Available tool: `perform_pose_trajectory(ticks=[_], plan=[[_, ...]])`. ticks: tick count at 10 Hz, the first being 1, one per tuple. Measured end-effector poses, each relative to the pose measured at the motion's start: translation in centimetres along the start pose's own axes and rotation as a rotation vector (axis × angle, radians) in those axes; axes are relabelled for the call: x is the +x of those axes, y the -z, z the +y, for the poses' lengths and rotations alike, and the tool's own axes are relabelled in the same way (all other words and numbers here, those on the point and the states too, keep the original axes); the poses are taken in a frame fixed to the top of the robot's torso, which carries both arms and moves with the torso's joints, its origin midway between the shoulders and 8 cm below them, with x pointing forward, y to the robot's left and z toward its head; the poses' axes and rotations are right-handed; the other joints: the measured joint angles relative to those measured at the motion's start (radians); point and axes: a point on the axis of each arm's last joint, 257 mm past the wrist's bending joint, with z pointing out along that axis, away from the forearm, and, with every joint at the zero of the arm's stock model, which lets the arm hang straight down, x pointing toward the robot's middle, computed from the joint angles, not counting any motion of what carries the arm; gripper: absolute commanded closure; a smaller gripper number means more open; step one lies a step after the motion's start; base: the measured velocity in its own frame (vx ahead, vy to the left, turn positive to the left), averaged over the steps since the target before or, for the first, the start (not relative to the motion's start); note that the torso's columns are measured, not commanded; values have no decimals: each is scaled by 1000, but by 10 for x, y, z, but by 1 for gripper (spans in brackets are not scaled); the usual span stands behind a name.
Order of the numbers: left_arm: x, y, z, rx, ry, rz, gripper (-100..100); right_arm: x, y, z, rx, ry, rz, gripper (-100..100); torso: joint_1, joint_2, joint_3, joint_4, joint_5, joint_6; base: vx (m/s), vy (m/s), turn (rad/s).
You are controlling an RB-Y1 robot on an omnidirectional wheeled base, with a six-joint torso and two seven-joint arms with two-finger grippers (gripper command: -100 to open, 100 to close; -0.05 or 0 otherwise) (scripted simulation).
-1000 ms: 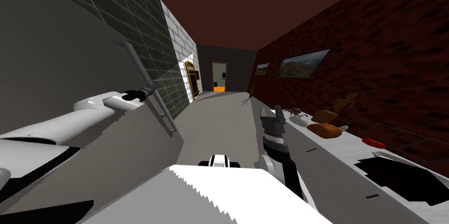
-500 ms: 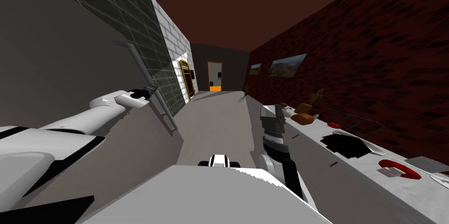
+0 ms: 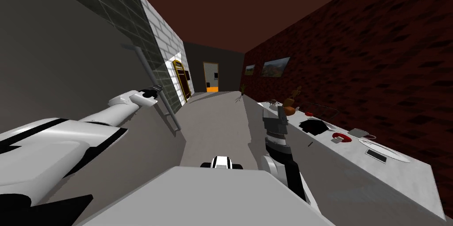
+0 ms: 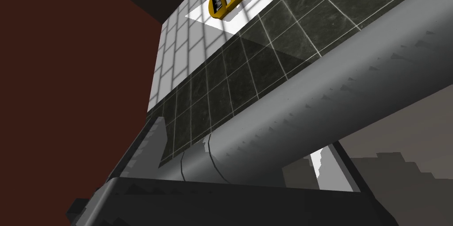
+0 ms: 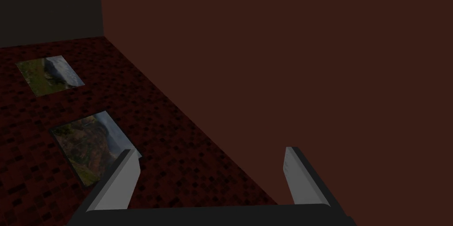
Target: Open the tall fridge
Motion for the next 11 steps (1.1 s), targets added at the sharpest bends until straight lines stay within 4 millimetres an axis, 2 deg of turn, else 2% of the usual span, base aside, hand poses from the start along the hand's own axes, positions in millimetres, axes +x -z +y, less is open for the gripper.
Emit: perform_pose_trajectory(ticks=[1,2,4,5,6,9,11], plan=[[8,-4,-1,-16,-1,-2,100,0,0,0,0,0,0,0,0,-4,-3,-2,0,-1,-185,20,-119],[14,-8,-8,-19,-1,-1,100,0,0,0,0,0,0,0,-1,-8,-5,2,-2,-9,-245,100,-281],[25,-13,-13,-56,4,-7,100,0,0,0,0,0,0,0,-1,-6,-3,-3,1,-4,-254,14,-277],[30,-15,-27,-49,2,-5,100,0,0,0,0,0,0,0,-5,-8,-4,1,-4,-9,-257,39,-354],[36,-16,-29,-68,4,-8,100,0,0,0,0,0,0,0,-2,-5,-3,-2,-2,-3,-282,4,-386],[68,-16,-58,-46,-10,18,100,0,0,0,0,0,0,0,-1,-11,-7,1,-7,-13,-80,-43,-11],[58,-20,-61,-58,-7,5,100,0,0,0,1,1,0,0,-3,-6,-4,4,-9,-7,-60,5,-92]])
